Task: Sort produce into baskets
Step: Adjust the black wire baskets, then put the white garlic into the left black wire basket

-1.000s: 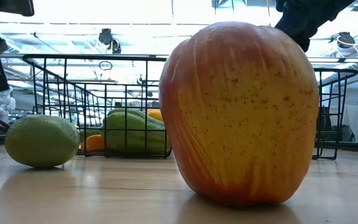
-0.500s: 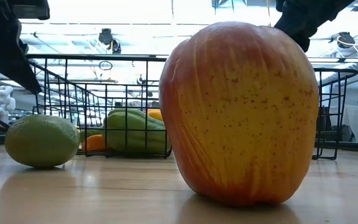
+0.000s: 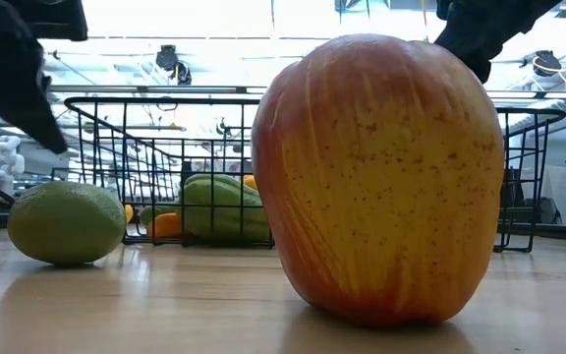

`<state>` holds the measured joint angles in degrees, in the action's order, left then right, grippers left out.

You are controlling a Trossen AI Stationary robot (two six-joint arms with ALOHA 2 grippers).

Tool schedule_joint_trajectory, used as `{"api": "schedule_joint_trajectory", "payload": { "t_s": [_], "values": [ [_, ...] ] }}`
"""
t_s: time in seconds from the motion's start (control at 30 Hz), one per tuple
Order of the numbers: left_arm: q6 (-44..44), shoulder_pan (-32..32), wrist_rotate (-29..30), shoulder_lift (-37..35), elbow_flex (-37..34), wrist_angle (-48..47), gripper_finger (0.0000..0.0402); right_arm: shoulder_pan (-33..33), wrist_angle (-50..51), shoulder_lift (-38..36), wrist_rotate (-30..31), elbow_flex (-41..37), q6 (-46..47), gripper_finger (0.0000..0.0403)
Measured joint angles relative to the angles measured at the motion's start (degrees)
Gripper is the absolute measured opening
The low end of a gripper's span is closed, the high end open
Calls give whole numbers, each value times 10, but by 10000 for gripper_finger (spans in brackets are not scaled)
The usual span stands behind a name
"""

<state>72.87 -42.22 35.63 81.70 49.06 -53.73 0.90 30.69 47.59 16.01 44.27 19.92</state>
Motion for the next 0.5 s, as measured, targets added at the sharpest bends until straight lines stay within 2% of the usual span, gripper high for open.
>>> {"api": "schedule_joint_trajectory", "payload": {
  "t_s": [0.13,0.27,0.37,0.5],
  "values": [
    [18,-18,-39,-1,15,-31,285,-16,3,-1,-50,0,1,297],
    [43,-46,-48,-1,33,-54,285,-63,5,-2,-86,0,11,297],
    [51,-64,-50,-1,41,-52,285,-123,5,-1,-81,0,12,297],
    [63,-83,-48,-1,47,-38,285,-217,-14,2,-41,0,22,297]
  ]
}}
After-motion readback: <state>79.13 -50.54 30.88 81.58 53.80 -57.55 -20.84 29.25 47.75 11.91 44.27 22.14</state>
